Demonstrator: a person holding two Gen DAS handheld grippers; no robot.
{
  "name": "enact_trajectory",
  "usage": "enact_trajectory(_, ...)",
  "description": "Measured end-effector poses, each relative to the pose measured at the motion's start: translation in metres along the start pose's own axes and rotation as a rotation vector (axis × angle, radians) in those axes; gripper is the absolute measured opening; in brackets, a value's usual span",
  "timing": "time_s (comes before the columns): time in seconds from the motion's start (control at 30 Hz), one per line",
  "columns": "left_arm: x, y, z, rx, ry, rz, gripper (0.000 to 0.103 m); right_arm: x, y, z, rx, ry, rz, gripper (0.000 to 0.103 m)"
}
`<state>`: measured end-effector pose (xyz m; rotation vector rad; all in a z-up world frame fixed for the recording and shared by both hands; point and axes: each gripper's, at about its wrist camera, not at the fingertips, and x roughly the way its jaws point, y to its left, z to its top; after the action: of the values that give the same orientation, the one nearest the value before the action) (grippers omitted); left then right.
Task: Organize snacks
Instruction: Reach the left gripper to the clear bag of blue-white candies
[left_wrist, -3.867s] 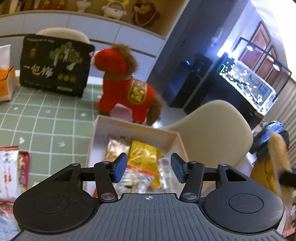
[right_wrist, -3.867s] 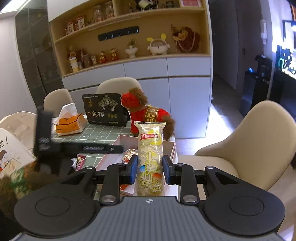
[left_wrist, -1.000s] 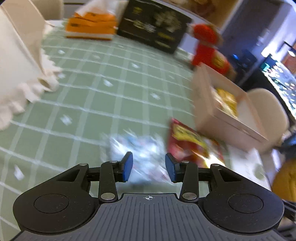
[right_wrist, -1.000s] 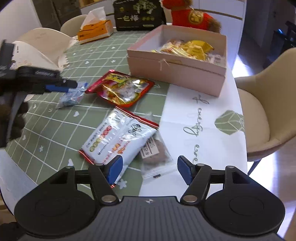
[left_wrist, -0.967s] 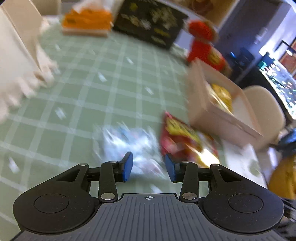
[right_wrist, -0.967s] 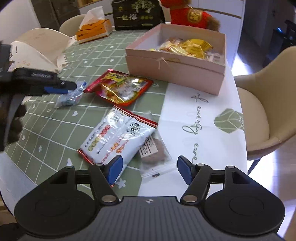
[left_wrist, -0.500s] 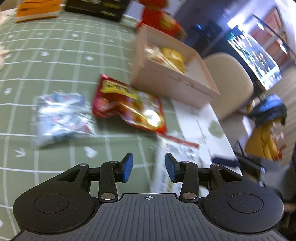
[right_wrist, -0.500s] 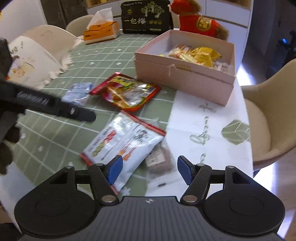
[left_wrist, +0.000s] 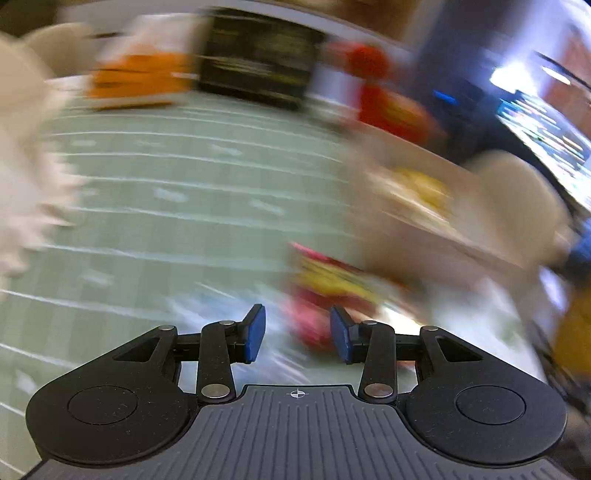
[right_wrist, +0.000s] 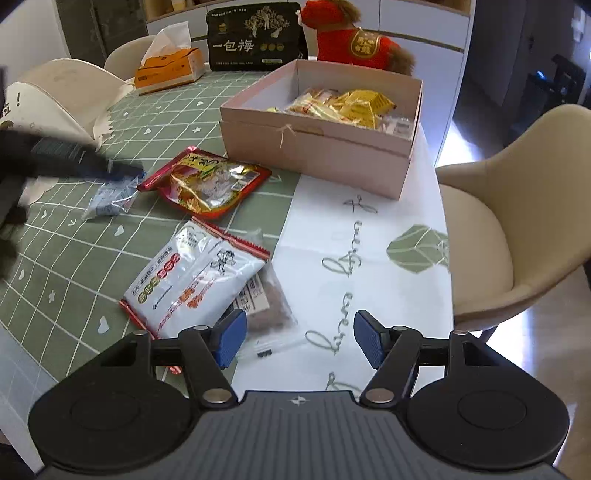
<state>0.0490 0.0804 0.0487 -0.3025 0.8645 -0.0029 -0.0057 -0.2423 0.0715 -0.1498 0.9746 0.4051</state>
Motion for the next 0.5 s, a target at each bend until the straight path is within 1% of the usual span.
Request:
enact_trajectory(0.03, 0.006, 0.015, 0.006, -0.05, -0.001, 0.038, 0.043, 0.001, 0.001, -0.001, 0.003, 0.005, 0.007, 0.066)
enact_trajectory(0.07, 0.012, 0.029, 0.009, -0.102, 0.005, 0.057, 0.043, 0.0, 0.003, -0.002, 0.004, 0.008, 0.014, 0.066)
enact_trajectory(0.1, 0.016, 0.039, 0.009, -0.146, 0.015, 0.057, 0.043, -0.001, 0.004, -0.003, 0.0, 0.005, 0.021, 0.066)
enact_trajectory(0.13, 0.017, 0.043, 0.007, -0.164, 0.014, 0.046, 0.043, -0.004, 0.005, -0.003, -0.005, -0.003, 0.027, 0.066)
enact_trajectory(0.2, 0.014, 0.04, 0.0, -0.14, 0.015, 0.024, 0.043, -0.008, 0.007, -0.003, -0.01, -0.02, 0.038, 0.067)
enact_trajectory(0.33, 0.002, 0.018, -0.017, -0.082, 0.062, -0.043, 0.043, -0.006, 0.01, 0.002, 0.002, -0.022, 0.07, 0.068)
enact_trajectory(0.5, -0.017, 0.002, -0.049, -0.144, 0.135, -0.149, 0.043, -0.003, 0.033, 0.007, -0.076, -0.021, 0.103, 0.068)
